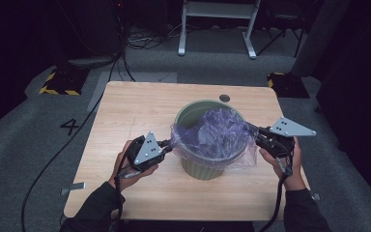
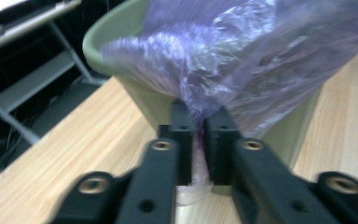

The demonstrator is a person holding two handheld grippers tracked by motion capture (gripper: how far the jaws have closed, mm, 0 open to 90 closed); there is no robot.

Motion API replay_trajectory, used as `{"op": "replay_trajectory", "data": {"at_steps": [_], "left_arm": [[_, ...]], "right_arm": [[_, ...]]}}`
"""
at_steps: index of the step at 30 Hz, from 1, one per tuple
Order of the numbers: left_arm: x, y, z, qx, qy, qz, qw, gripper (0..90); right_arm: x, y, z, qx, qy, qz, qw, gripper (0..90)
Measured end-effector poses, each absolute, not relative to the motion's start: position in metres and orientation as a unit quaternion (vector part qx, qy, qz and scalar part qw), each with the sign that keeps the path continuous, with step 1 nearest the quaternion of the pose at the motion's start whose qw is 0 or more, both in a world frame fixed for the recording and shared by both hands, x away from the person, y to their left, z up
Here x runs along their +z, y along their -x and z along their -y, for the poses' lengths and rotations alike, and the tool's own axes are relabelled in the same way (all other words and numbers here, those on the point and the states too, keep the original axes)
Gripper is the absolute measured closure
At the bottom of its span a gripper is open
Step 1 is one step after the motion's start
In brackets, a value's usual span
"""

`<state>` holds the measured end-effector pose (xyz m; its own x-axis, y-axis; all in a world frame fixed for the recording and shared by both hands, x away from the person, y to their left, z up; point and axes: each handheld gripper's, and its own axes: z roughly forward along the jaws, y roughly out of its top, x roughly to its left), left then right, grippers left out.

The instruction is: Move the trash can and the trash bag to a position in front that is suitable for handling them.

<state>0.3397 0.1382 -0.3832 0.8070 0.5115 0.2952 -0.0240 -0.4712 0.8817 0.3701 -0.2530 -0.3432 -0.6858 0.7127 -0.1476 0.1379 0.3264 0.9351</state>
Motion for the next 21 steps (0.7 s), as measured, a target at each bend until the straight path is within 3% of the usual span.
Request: {"op": "replay_trajectory", "data": {"at_steps": [7,9,14,17,21], "left_arm": [[-0.374,-0.339,-0.162,0.238,-0.797,-0.143,0.536,89.5],[-0.374,-0.342,-0.175,0.213,-0.792,-0.154,0.55,80.2],[-0.373,-0.339,-0.187,0.218,-0.78,-0.164,0.564,82.0],[-0.37,-0.337,-0.192,0.22,-0.772,-0.164,0.574,89.5],[-0.363,-0.342,-0.188,0.227,-0.766,-0.169,0.578,89.7]], "right_arm": [[-0.342,-0.371,0.256,0.509,-0.283,-0.761,0.287,88.7],[-0.342,-0.372,0.254,0.502,-0.283,-0.763,0.294,89.0],[-0.342,-0.373,0.252,0.499,-0.285,-0.763,0.297,89.2],[-0.341,-0.374,0.252,0.498,-0.29,-0.761,0.297,89.5],[-0.34,-0.378,0.251,0.491,-0.293,-0.765,0.298,89.4]]}}
